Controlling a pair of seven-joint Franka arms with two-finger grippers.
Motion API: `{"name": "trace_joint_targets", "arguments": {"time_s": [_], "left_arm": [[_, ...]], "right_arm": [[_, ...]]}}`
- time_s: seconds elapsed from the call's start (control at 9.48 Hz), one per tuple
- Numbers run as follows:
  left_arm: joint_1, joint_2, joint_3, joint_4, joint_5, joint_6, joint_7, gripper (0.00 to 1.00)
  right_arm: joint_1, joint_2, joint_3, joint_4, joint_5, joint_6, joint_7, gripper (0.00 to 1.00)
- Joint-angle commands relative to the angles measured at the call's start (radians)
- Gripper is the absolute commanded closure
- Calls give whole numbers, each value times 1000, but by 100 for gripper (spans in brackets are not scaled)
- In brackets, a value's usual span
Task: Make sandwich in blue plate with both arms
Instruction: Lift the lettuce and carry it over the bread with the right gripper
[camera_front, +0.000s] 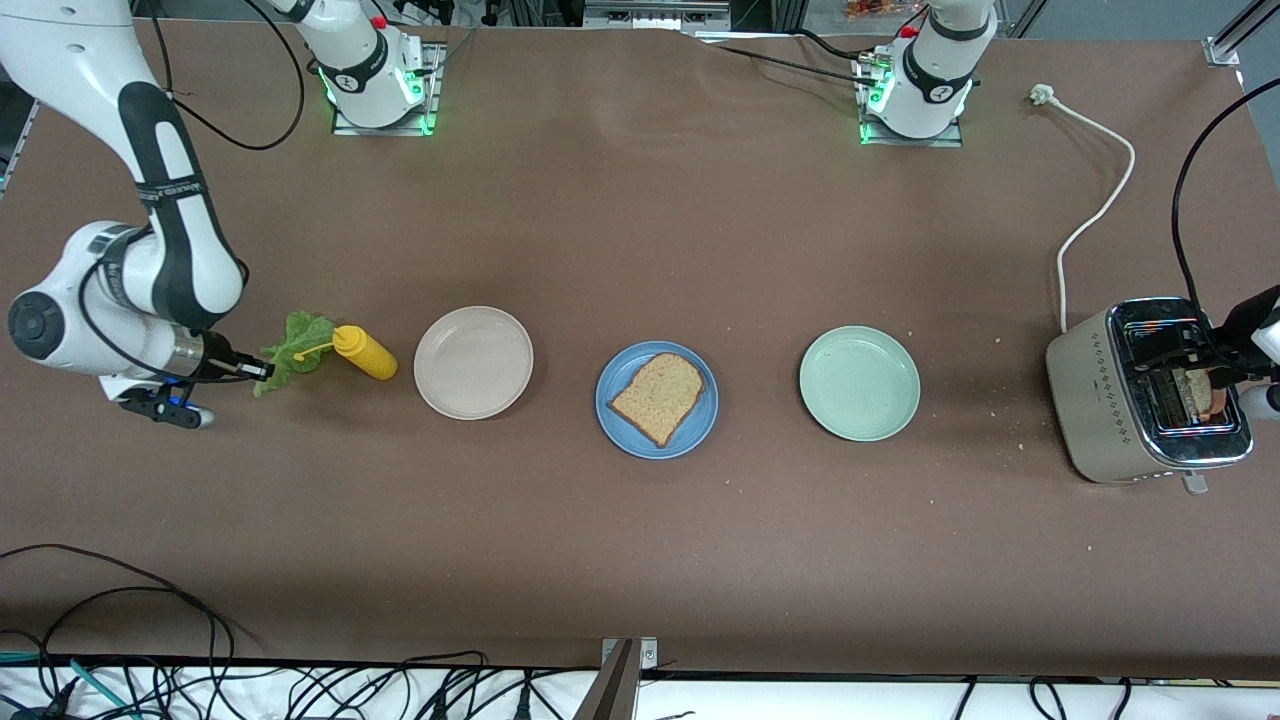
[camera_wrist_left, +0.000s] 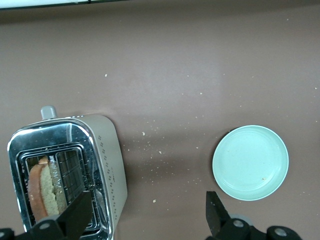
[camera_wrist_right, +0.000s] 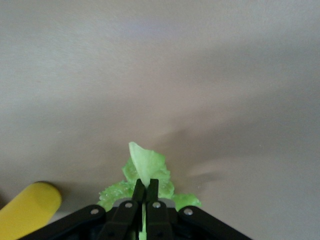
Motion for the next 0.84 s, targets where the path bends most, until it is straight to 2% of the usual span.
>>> {"name": "trace_joint_targets", "arguments": {"time_s": [0.0,0.21,0.42,0.63,0.74], "left_arm": [[-12,-7,-13,16,7,-18,15,0],[-12,-5,-13,16,7,-17,15,0],[-13,-7,-15,16,7,-18,16,0],[-13,-5,-12,16,7,-18,19,0],[-13,-5,-13,16,7,-18,18,0]], "right_arm": [[-7,2,-20,233,-3,-327,-14,100],[-7,2,-21,383,-30,-563,-13,100],[-4,-4,-20,479,-30,-738,6,100],[11,-4,2,505,-13,-770,126,100],[40,-4,35,505,-13,-770,221,100]]}}
